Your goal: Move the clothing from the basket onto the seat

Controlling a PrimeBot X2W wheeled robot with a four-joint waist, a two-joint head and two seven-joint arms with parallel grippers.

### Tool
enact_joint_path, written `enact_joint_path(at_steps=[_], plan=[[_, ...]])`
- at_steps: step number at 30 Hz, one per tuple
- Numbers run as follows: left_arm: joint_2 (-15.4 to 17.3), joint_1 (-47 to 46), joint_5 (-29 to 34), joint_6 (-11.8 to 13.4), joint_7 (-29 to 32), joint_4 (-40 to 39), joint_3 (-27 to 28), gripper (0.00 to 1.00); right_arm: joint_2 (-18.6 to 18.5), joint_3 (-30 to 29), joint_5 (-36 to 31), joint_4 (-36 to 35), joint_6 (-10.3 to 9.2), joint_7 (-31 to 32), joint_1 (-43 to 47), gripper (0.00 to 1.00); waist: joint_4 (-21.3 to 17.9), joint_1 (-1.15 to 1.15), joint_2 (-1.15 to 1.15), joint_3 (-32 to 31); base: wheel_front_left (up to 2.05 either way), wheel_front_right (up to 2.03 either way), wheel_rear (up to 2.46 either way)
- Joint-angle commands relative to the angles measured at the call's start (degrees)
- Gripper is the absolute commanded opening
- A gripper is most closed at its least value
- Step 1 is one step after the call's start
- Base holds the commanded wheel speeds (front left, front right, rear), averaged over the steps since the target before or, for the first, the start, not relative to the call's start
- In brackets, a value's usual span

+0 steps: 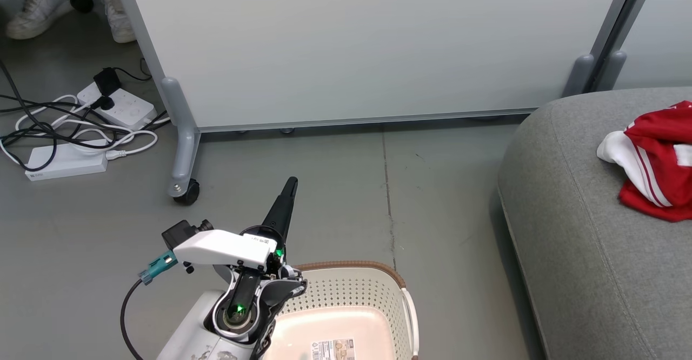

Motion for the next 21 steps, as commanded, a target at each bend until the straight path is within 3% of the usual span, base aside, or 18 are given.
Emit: enact_joint_path(at_steps=[1,21], plan=[[0.2,-0.9,-0.2,-0.2,0.2,0.1,0.1,0.0,-0.4,-0.3,0.3,-0.4,0.14,0.2,0.2,0.0,0.0,0.0,0.0,0.0,0.0,0.0,0.0],[0.2,-0.7,-0.2,-0.2,0.2,0.0,0.1,0.0,-1.2,0.5,1.0,-0.7,0.14,-0.8,0.6,0.0,0.0,0.0,0.0,0.0,0.0,0.0,0.0]])
